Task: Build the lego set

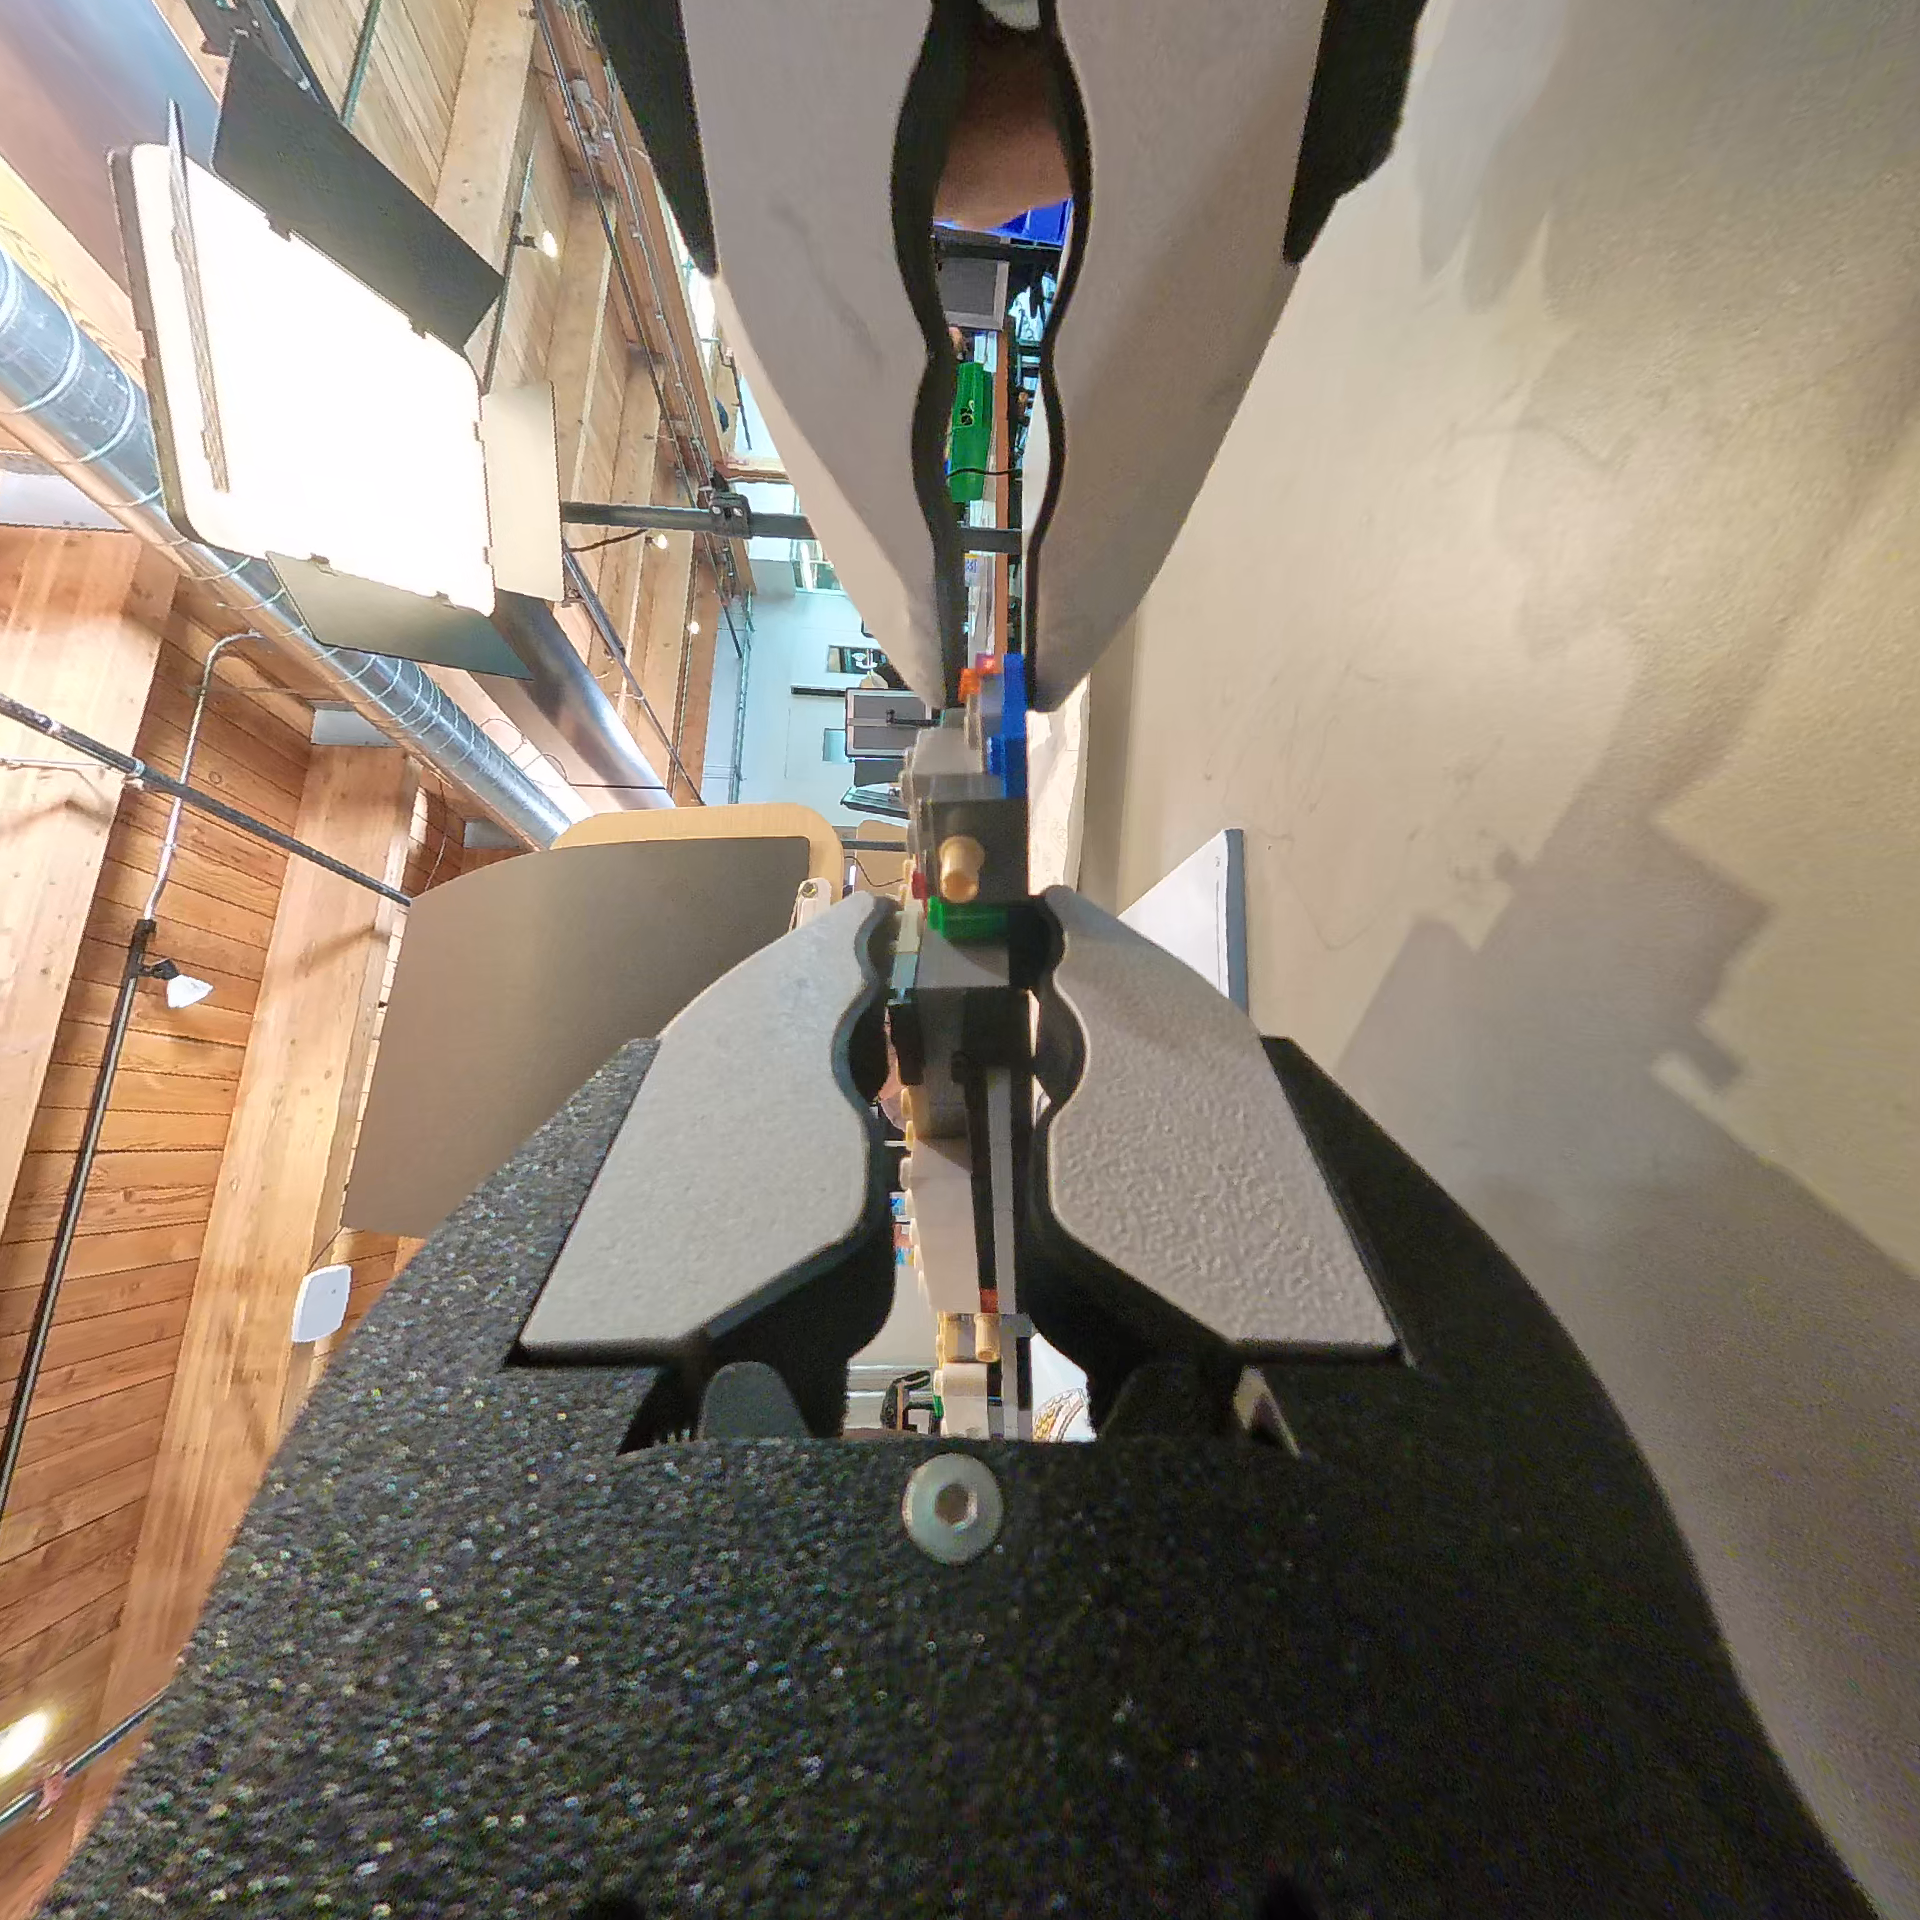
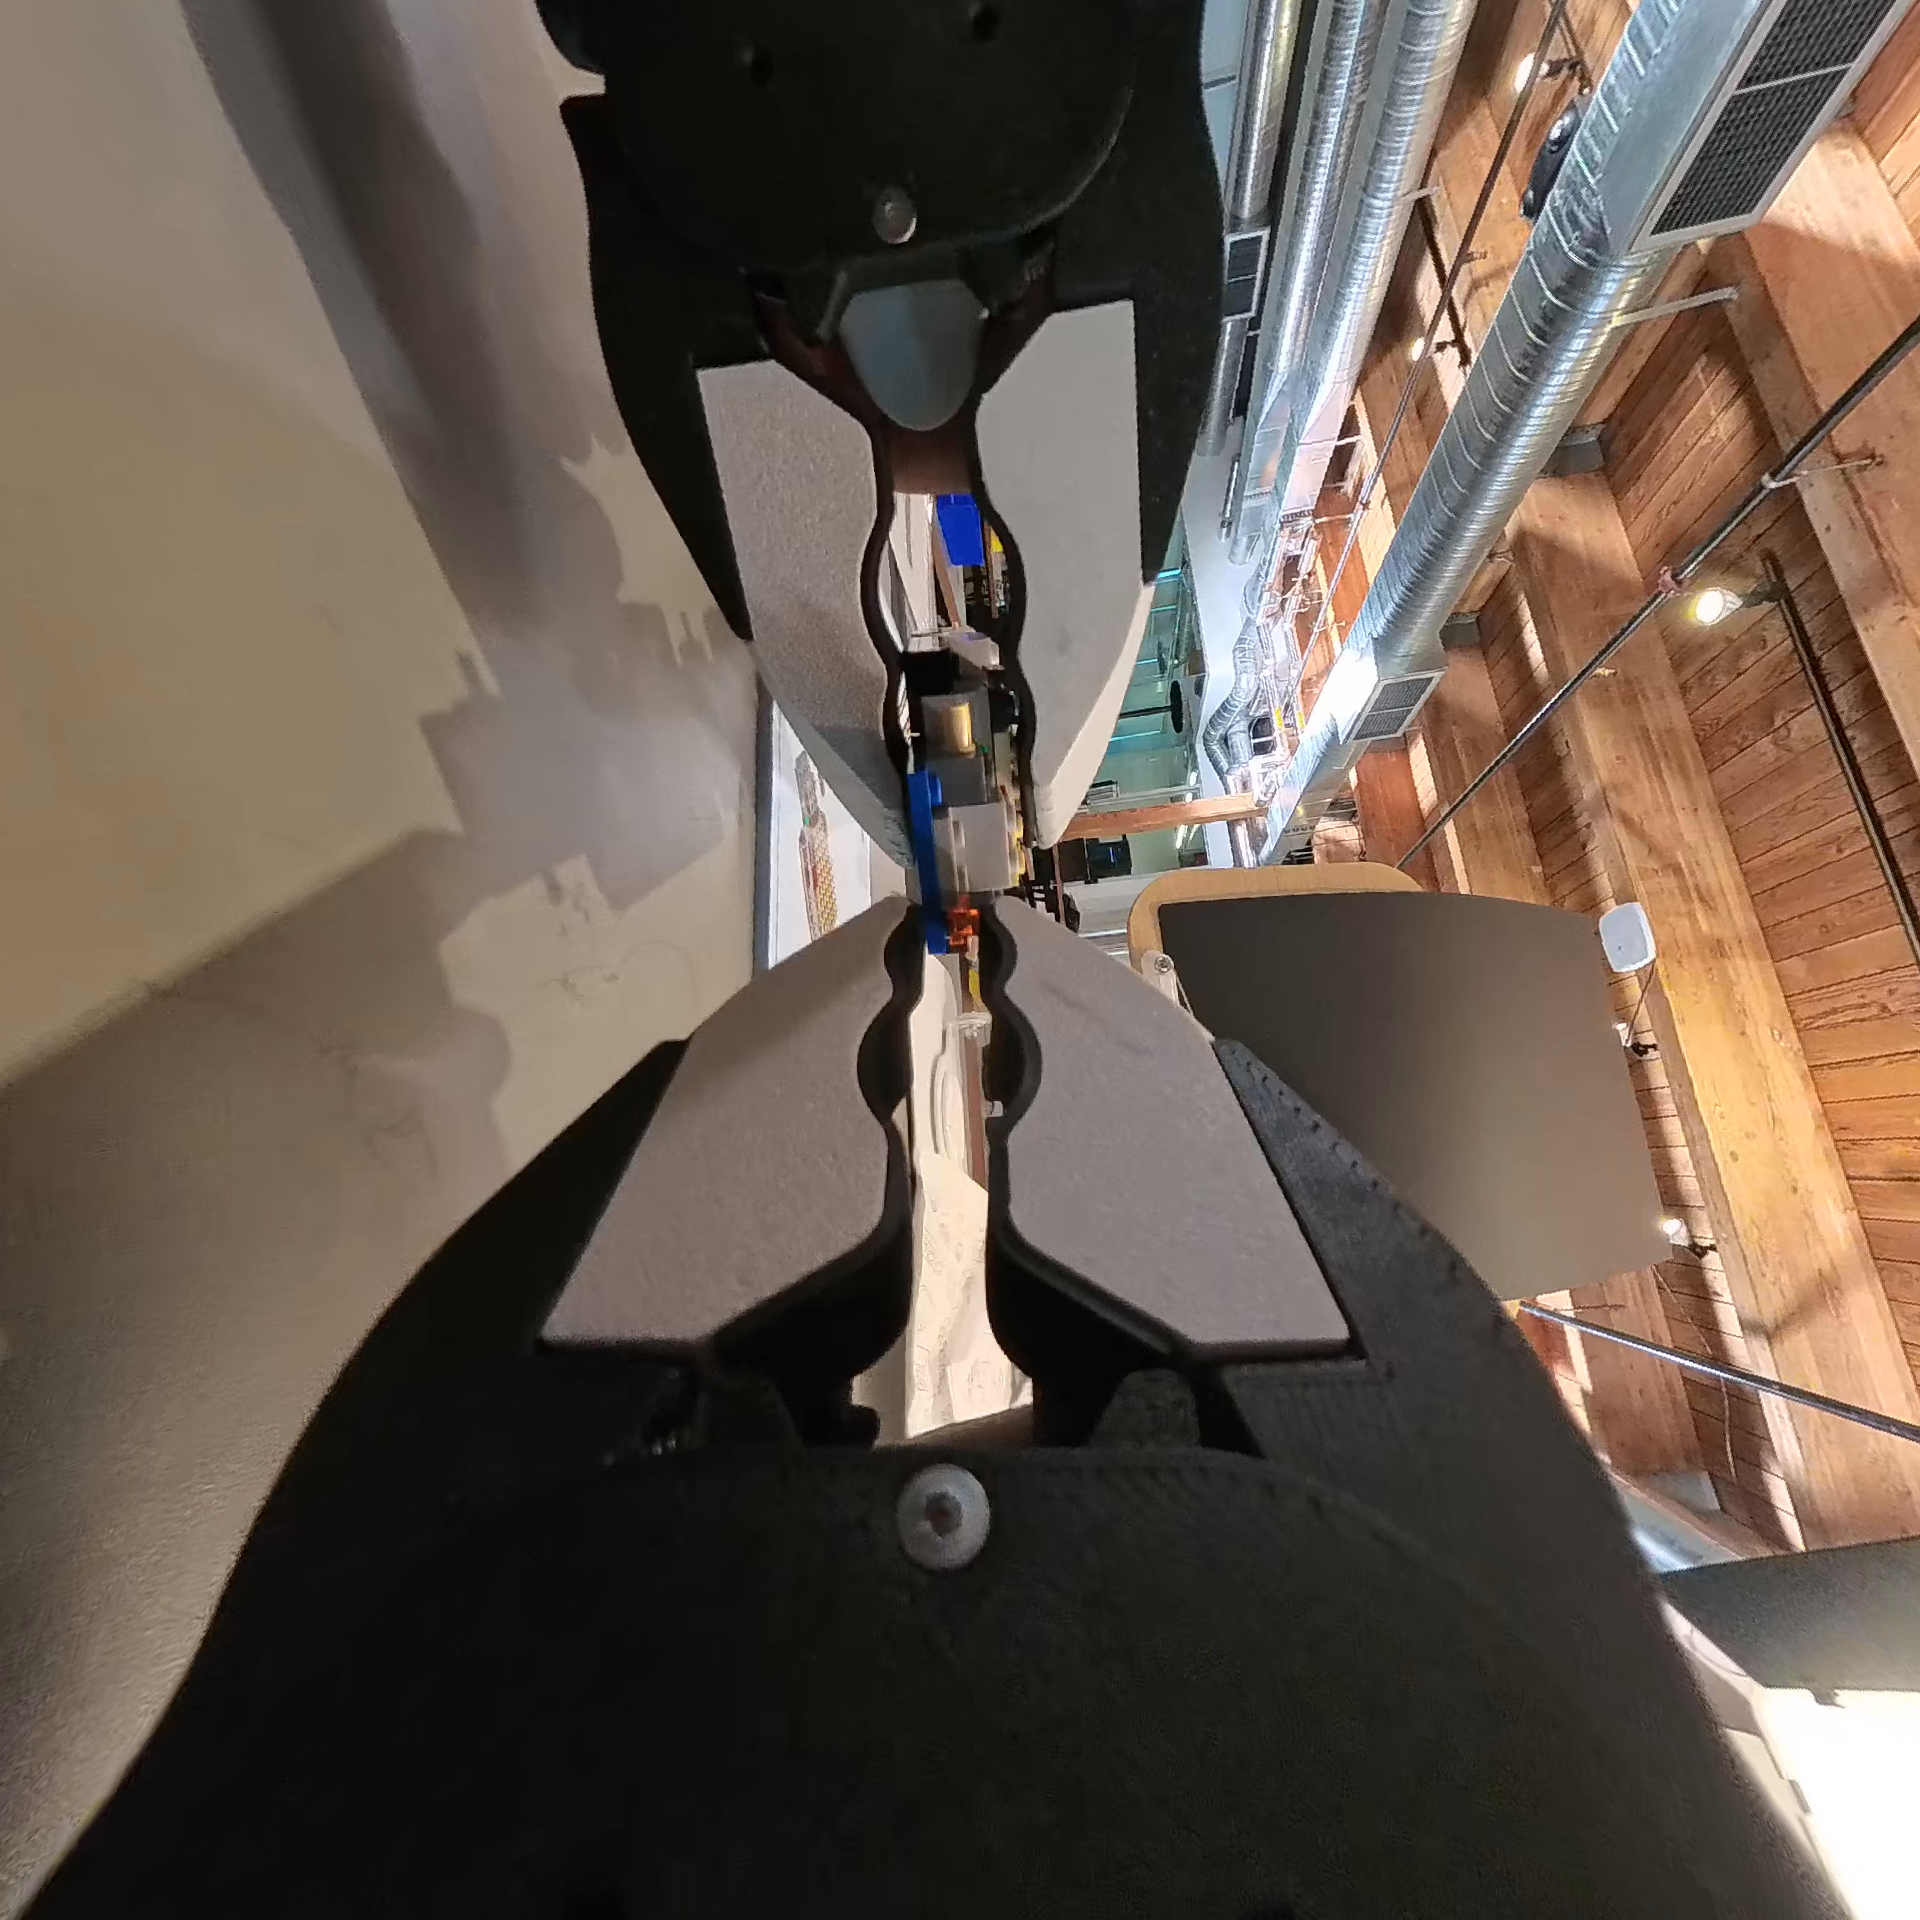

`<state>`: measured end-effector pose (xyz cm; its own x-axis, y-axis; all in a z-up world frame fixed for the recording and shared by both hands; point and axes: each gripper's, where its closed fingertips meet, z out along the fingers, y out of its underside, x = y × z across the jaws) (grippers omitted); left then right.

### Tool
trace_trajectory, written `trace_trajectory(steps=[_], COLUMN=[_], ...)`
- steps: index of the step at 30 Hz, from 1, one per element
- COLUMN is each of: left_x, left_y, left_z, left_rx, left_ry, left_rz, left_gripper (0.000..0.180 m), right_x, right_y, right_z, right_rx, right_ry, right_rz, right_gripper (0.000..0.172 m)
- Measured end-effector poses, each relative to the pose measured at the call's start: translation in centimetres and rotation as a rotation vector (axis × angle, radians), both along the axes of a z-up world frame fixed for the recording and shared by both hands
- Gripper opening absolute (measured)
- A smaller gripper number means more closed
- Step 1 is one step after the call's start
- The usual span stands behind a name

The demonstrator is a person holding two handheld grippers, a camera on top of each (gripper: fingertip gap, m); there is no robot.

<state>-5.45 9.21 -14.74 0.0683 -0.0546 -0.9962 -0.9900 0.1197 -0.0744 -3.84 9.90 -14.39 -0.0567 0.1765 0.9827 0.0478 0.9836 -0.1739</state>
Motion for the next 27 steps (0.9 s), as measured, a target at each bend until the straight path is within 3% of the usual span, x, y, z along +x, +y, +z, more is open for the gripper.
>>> trace_trajectory(steps=[17,27], left_x=[0.42,0.26], left_y=[-0.43,-0.28], left_z=[-0.09,0.13], left_rx=[-0.011,-0.003], left_ry=[0.001,0.005], left_rz=[-0.014,0.001], left_gripper=[0.024,0.024], right_x=[0.42,0.39], right_y=[-0.32,-0.23], right_z=[-0.24,-0.32], right_rx=[-0.094,-0.033], right_ry=[-0.084,-0.082], right_rz=[0.044,0.017], right_gripper=[0.009,0.009])
